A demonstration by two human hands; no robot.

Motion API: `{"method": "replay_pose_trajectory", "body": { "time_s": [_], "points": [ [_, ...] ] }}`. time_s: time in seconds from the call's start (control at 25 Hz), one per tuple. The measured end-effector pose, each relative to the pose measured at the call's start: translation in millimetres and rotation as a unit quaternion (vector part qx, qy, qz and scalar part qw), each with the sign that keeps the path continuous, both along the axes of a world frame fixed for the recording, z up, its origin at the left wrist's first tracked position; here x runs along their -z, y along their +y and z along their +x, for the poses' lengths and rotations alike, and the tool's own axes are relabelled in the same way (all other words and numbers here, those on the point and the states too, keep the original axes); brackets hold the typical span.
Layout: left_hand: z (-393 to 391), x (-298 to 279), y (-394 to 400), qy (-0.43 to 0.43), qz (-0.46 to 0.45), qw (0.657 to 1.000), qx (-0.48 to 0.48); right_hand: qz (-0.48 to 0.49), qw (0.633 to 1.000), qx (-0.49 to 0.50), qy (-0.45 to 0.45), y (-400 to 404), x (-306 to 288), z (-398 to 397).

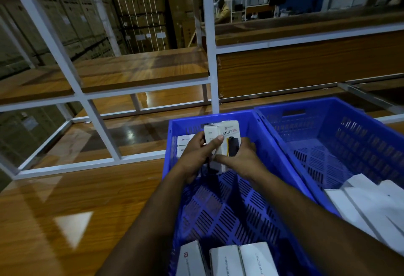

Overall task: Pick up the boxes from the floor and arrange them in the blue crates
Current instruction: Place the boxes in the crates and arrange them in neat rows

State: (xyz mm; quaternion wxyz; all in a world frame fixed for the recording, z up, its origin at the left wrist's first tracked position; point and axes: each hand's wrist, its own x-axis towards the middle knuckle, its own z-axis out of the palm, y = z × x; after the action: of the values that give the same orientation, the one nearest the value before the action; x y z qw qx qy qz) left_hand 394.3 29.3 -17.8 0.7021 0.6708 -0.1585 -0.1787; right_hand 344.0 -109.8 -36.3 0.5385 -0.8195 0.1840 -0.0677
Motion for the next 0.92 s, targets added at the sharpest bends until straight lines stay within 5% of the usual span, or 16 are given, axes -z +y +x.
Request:
{"method": "replay_pose_trajectory", "body": {
  "time_s": [0.2, 0.36, 0.6, 0.92],
  "points": [
    [10, 10, 1, -0.007, 0.104, 0.993, -0.047, -0.087, 0.986, 0.117, 0.081, -10, 26, 19],
    [23, 21, 9, -0.048, 0.222, 0.964, -0.137, -0.078, 0.973, 0.183, 0.116, -11, 49, 28],
    [26, 22, 10, -0.114, 0.364, 0.915, -0.132, -0.07, 0.969, 0.213, 0.105, -12, 73, 38],
    [31, 22, 8, -0.153, 0.387, 0.9, -0.132, -0.044, 0.98, 0.193, 0.034, -10, 97, 57]
  ]
}}
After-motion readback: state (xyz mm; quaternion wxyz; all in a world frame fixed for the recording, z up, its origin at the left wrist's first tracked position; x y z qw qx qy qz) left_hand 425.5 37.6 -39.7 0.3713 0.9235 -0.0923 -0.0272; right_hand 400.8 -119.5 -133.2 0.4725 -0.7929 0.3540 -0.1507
